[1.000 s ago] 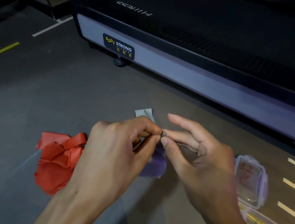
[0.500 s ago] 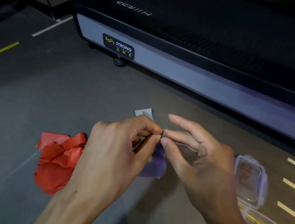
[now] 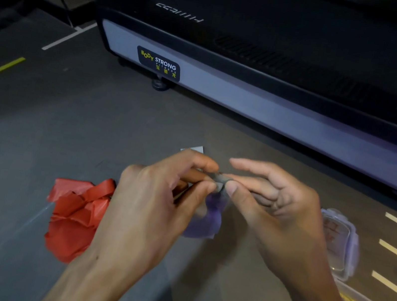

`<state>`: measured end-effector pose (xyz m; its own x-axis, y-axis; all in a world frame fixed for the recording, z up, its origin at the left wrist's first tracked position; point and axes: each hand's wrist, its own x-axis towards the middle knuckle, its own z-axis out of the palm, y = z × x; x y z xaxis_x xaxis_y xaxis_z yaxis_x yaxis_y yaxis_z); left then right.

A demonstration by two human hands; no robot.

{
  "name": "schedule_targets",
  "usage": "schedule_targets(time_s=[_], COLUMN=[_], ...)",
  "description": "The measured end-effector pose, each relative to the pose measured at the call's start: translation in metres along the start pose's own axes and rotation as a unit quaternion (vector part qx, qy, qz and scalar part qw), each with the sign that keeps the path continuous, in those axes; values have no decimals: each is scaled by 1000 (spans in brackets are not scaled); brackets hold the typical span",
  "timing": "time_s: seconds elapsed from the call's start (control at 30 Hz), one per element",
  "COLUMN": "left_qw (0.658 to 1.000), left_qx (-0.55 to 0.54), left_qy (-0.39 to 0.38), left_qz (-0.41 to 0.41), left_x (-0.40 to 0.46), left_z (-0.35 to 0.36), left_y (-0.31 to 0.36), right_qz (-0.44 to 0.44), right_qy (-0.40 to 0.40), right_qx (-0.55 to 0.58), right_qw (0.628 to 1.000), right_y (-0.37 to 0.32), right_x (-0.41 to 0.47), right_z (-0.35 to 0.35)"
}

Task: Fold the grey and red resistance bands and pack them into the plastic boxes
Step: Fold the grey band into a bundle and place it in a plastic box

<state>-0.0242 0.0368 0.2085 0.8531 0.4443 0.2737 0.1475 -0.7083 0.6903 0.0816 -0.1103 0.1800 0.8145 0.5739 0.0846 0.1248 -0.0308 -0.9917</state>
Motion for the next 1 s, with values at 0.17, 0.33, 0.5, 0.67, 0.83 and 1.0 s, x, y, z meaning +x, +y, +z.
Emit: schedule_targets(time_s=[0.17, 0.33, 0.5, 0.67, 0.83, 1.0], left_qw=[998, 996, 995, 988, 983, 982], left_qx=[-67, -92, -68, -49, -37, -46], left_qy=[-11, -21, 11, 70, 110, 116], left_qz=[-17, -3, 72, 126, 144, 142], left_x=[1, 1, -3, -5, -6, -6], left_z=[-2, -2, -4, -2, 1, 0], left_y=[-3, -3, -2, -2, -6, -5], right_qz=[30, 18, -6, -7, 5, 26], right_qy=[7, -1, 2, 0, 14, 17], right_qx=[55, 29, 20, 43, 64, 84], right_qw=[998, 999, 1000, 999, 998, 996], right_y=[-1, -4, -7, -11, -17, -22], right_x=[4, 1, -2, -5, -8, -8], right_z=[-3, 2, 3, 5, 7, 9])
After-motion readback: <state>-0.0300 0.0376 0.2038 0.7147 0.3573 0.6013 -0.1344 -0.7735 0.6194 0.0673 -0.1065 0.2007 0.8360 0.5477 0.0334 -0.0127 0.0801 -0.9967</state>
